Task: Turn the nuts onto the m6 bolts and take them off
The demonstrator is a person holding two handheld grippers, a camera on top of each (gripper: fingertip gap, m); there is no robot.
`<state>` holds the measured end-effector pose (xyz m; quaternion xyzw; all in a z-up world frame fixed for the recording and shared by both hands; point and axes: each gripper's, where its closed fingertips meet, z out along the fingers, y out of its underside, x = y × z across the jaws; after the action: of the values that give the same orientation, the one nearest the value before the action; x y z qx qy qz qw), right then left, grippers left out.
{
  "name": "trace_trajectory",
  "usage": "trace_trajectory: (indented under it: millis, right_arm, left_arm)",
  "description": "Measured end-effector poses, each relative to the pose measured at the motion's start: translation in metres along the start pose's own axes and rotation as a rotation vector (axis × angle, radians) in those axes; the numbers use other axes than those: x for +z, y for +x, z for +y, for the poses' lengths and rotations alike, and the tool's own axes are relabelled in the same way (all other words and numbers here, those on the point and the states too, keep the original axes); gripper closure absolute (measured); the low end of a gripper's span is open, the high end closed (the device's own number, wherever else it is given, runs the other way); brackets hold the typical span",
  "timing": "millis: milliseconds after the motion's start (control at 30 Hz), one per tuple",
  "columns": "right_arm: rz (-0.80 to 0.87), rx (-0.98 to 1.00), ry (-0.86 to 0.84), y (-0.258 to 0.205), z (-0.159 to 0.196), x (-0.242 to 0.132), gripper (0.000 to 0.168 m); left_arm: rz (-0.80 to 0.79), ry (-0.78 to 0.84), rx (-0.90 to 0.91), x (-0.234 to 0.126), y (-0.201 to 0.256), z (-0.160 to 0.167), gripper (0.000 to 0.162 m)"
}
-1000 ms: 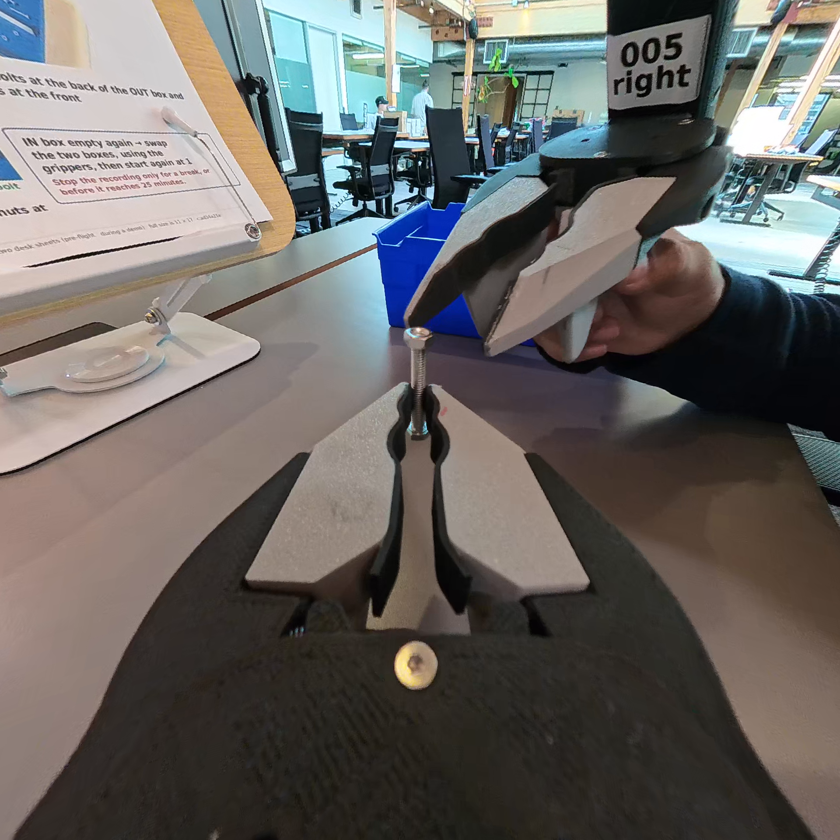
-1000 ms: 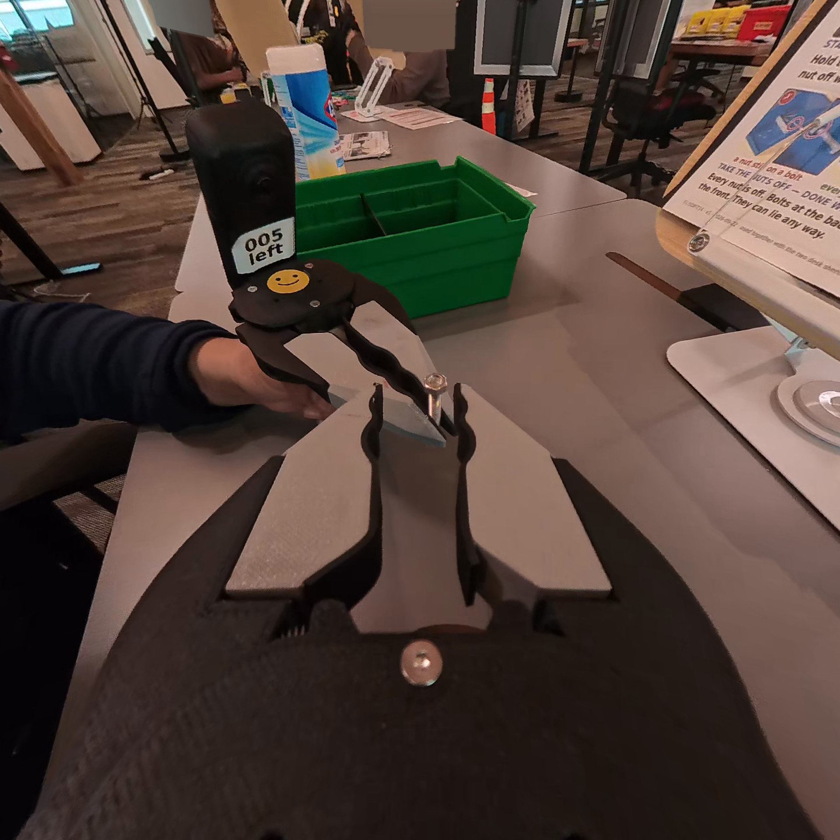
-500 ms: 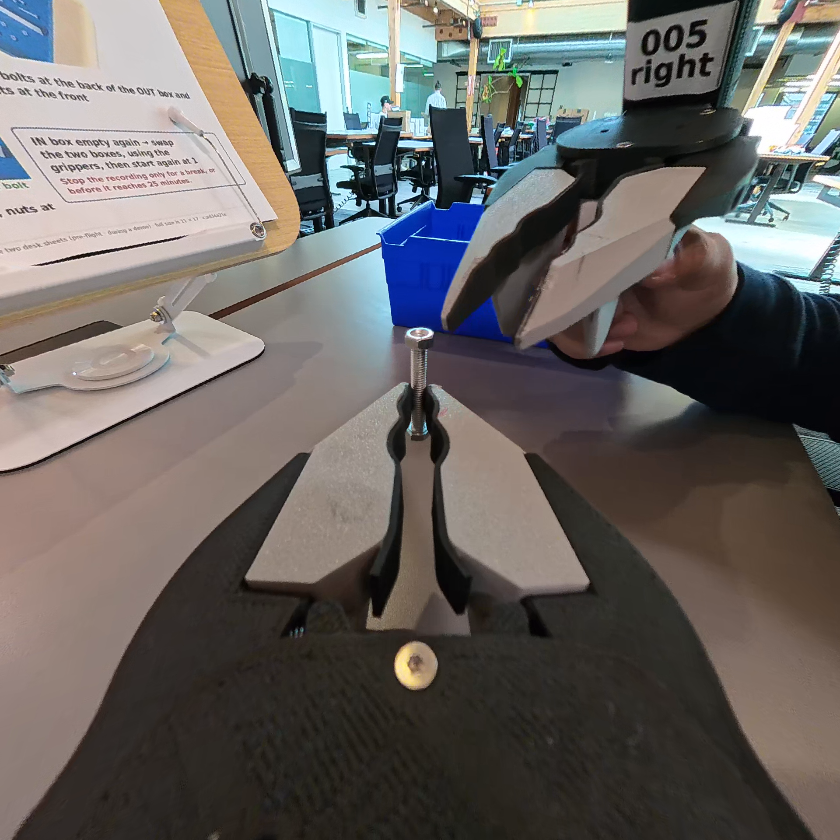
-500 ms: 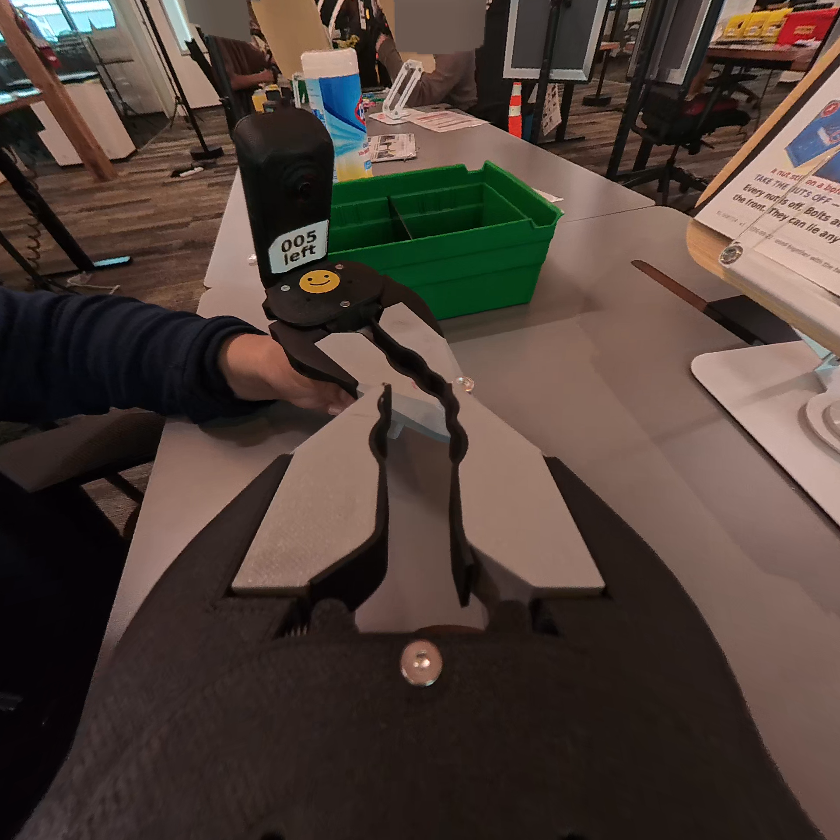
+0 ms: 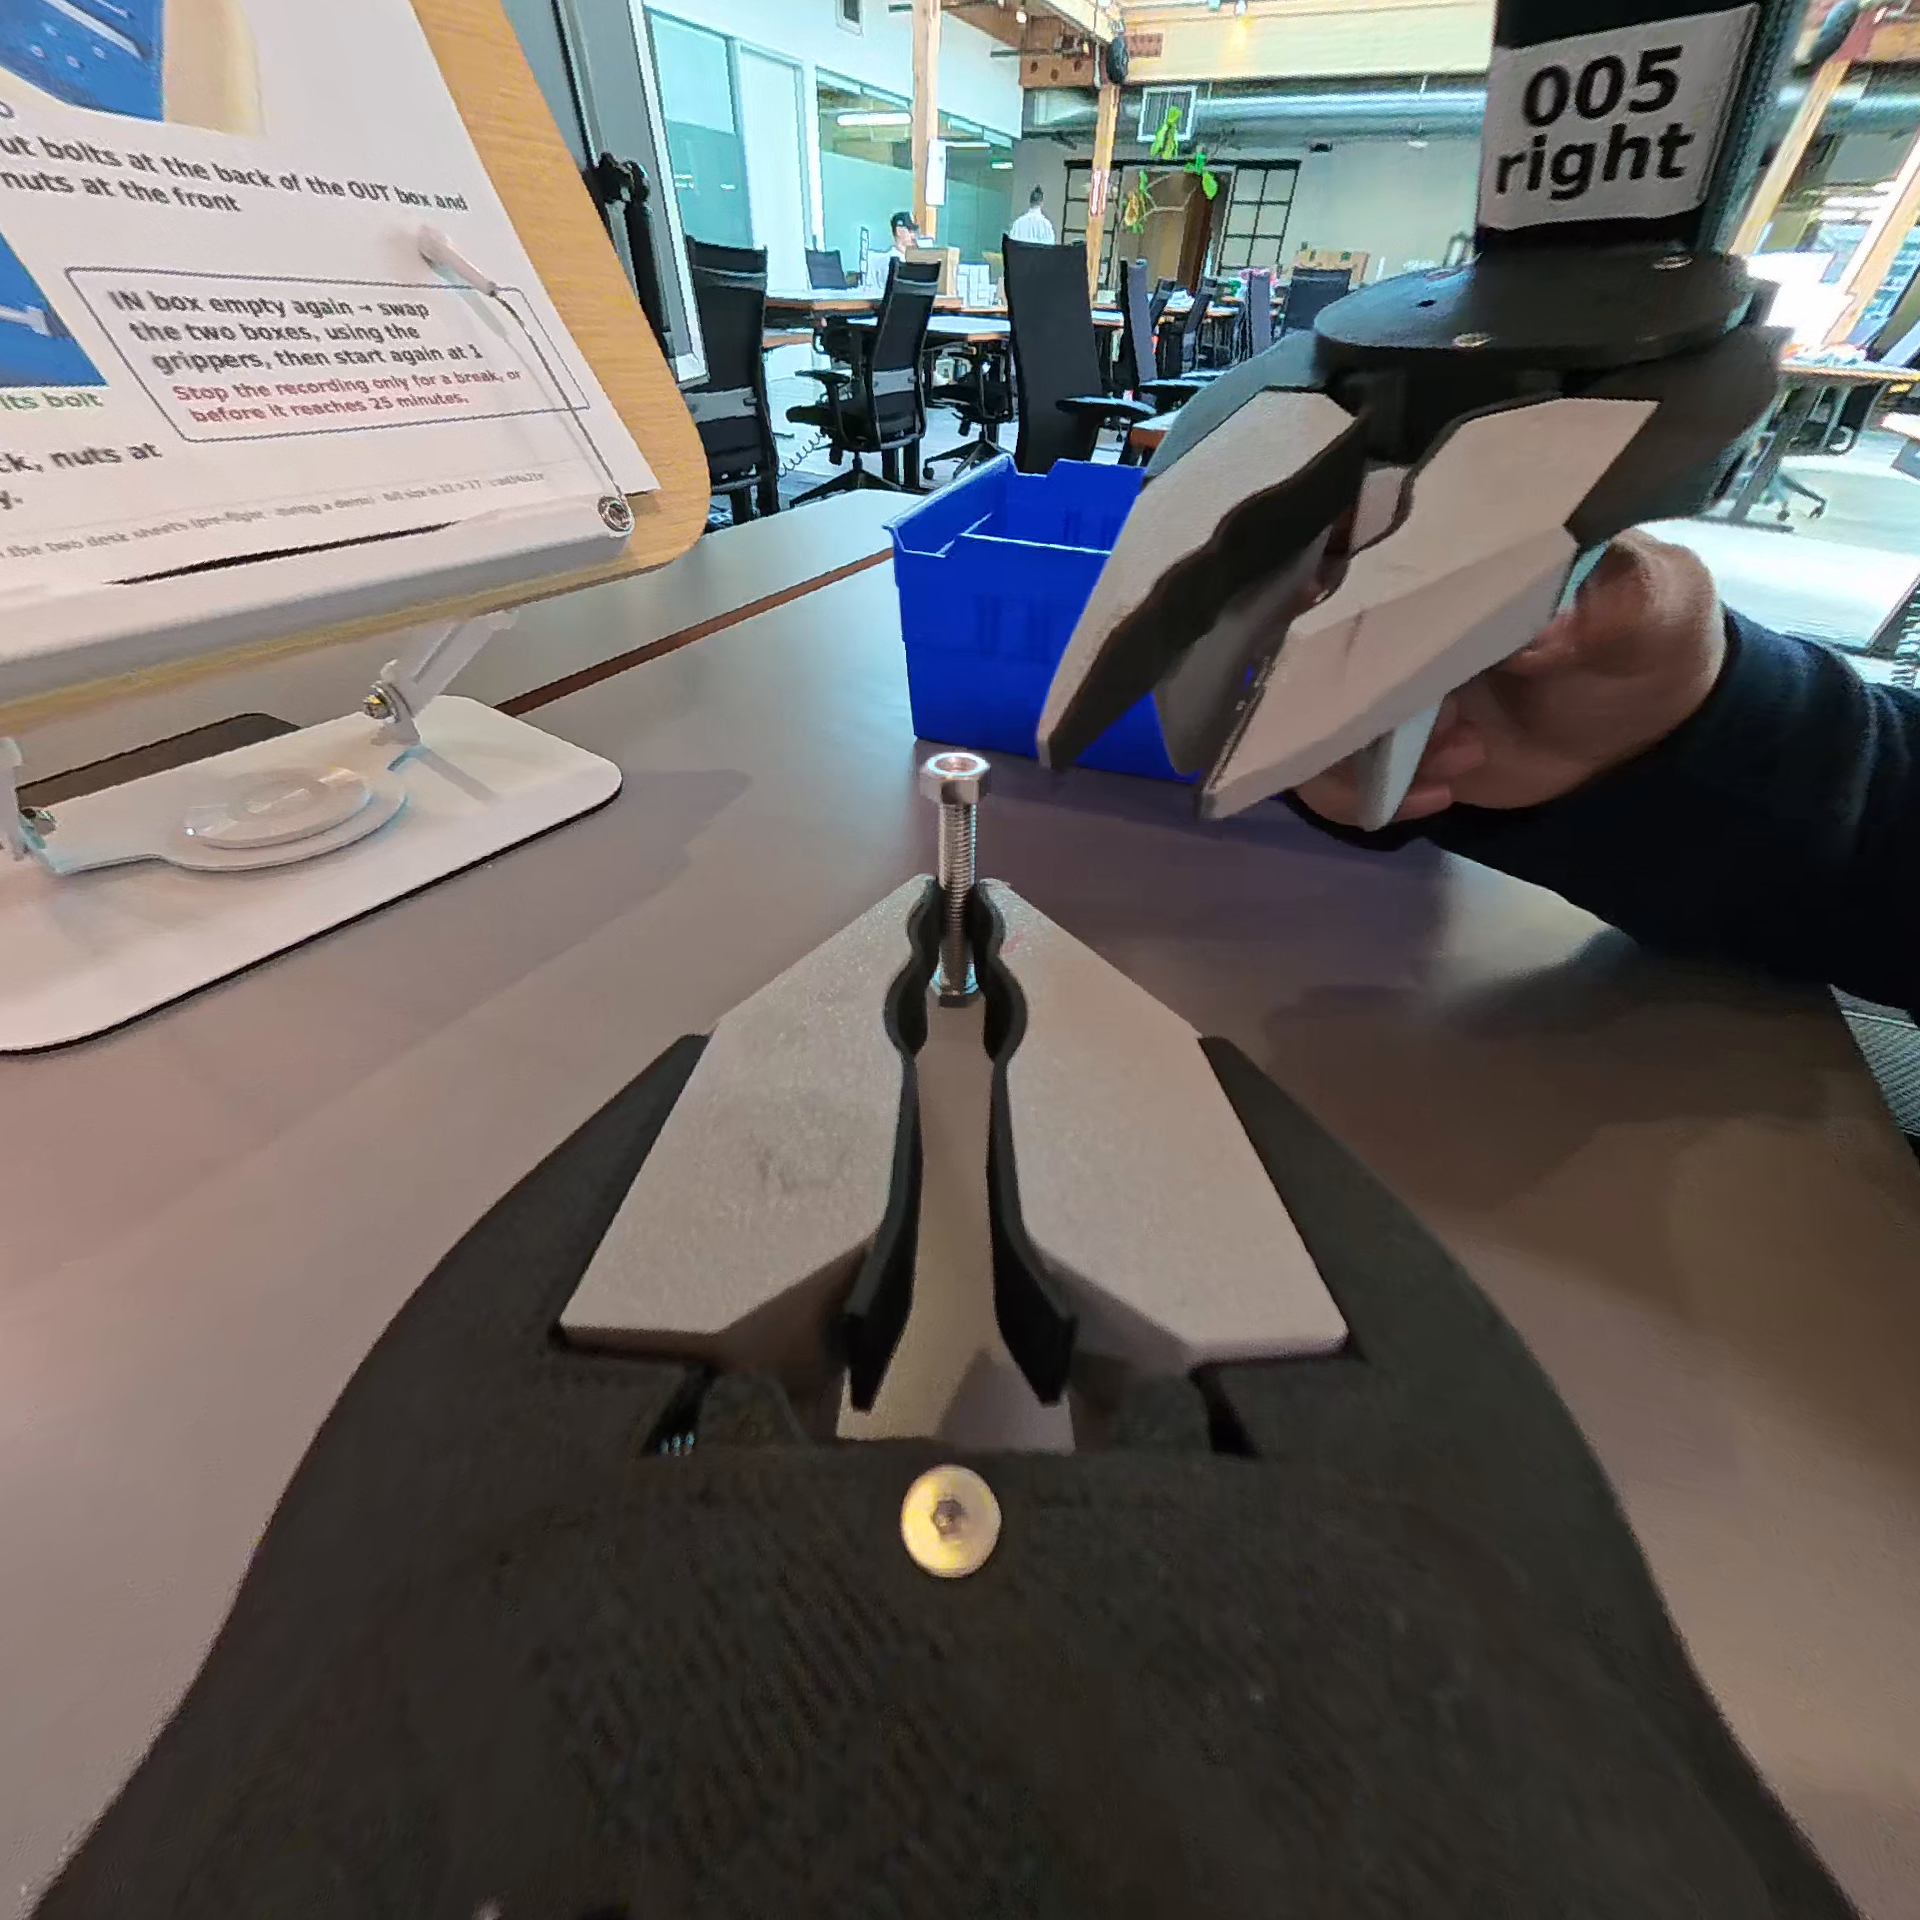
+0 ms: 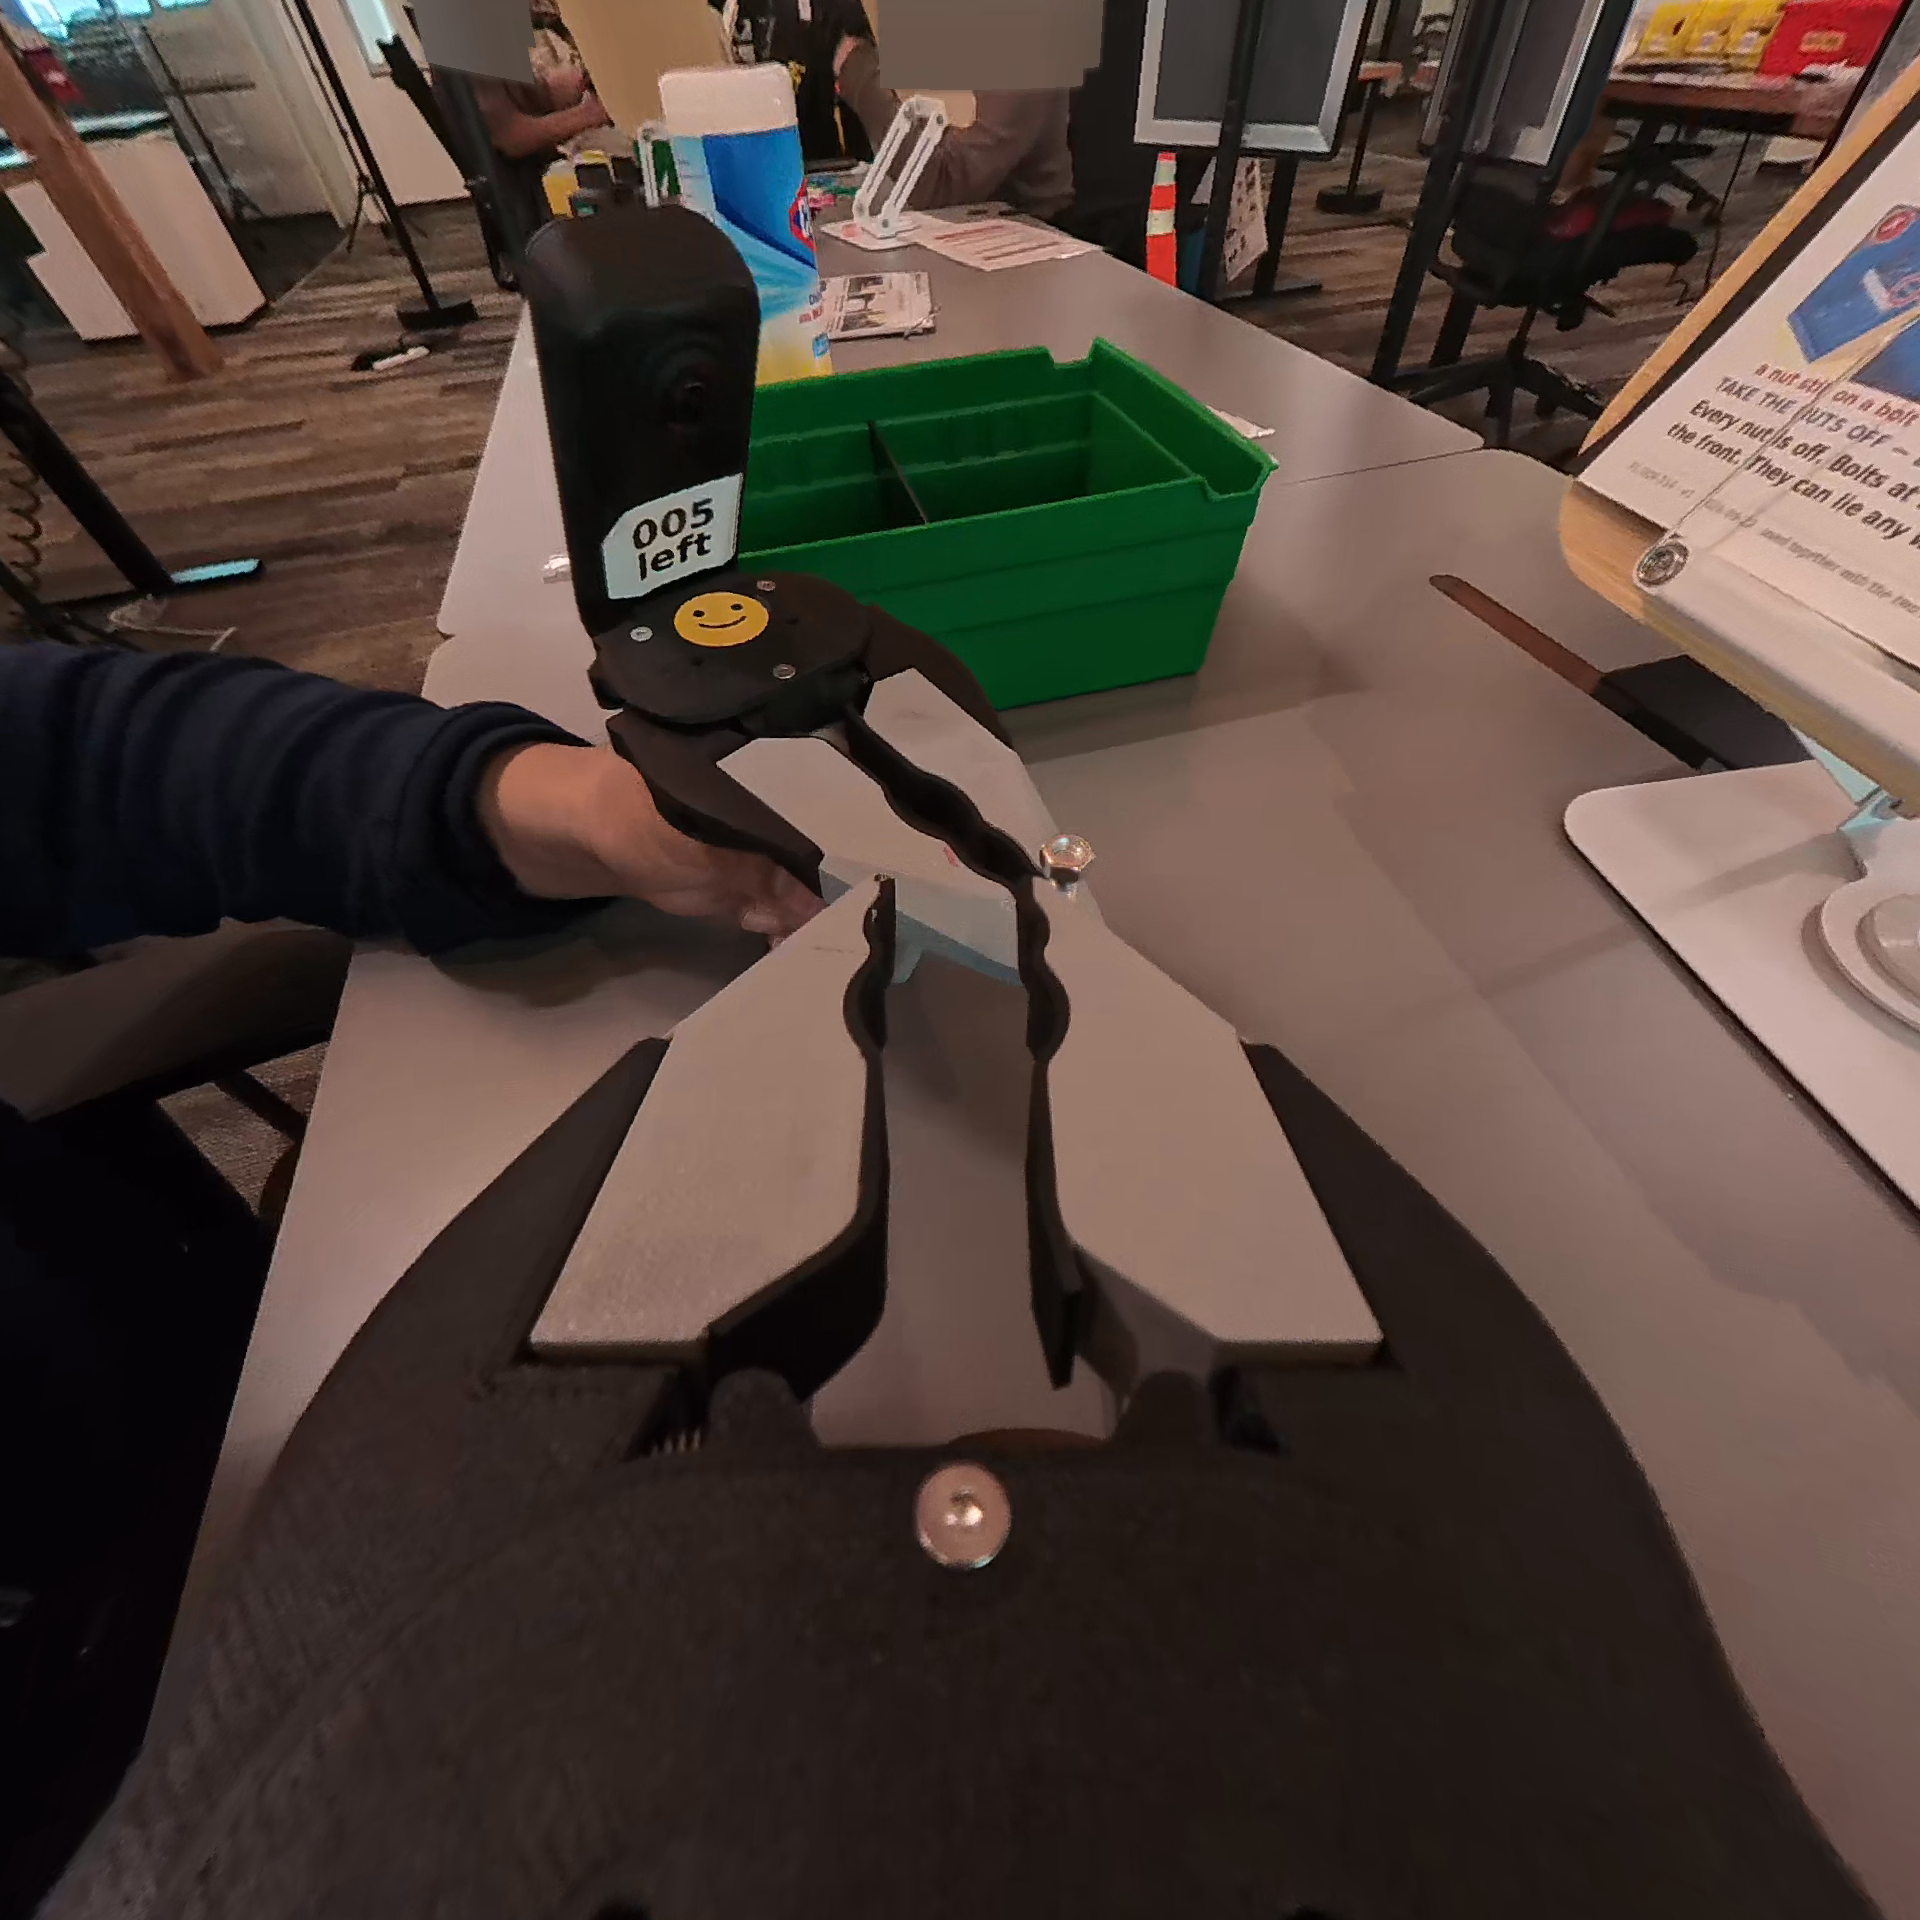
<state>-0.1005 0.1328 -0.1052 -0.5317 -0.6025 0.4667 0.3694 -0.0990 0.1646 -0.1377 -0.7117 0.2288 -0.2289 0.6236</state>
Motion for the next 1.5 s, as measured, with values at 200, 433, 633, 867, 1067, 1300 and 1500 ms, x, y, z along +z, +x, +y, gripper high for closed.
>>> trace_trajectory:
  millis: [200,433,633,867,1067,1300,1500]
  right_arm:
    - [0.026,0.065,0.003,0.010,0.004,0.003,0.136]
    - [-0.031,0.039,-0.010,-0.002,0.003,0.002,0.147]
    - [0.029,0.110,-0.008,0.014,0.010,0.008,0.124]
    - [-0.055,0.076,-0.023,-0.003,0.009,0.006,0.152]
    - [0.029,0.125,0.008,0.015,0.009,0.010,0.120]
    - [-0.101,0.129,0.032,-0.006,-0.002,0.002,0.144]
    - [0.013,0.236,0.029,0.024,0.010,0.007,0.121]
  left_arm:
    - [0.025,-0.015,0.022,0.003,0.008,0.003,0.158]
    - [-0.040,-0.033,-0.032,0.000,-0.010,0.007,0.159]
    - [0.071,-0.013,-0.001,0.005,0.015,0.004,0.158]
    - [-0.050,-0.023,-0.130,0.000,-0.020,0.010,0.159]
    - [0.087,-0.042,-0.077,0.008,0.014,0.010,0.159]
    - [-0.150,-0.020,-0.234,-0.010,-0.047,0.013,0.159]
    - [0.037,-0.029,-0.104,0.006,0.005,0.005,0.159]
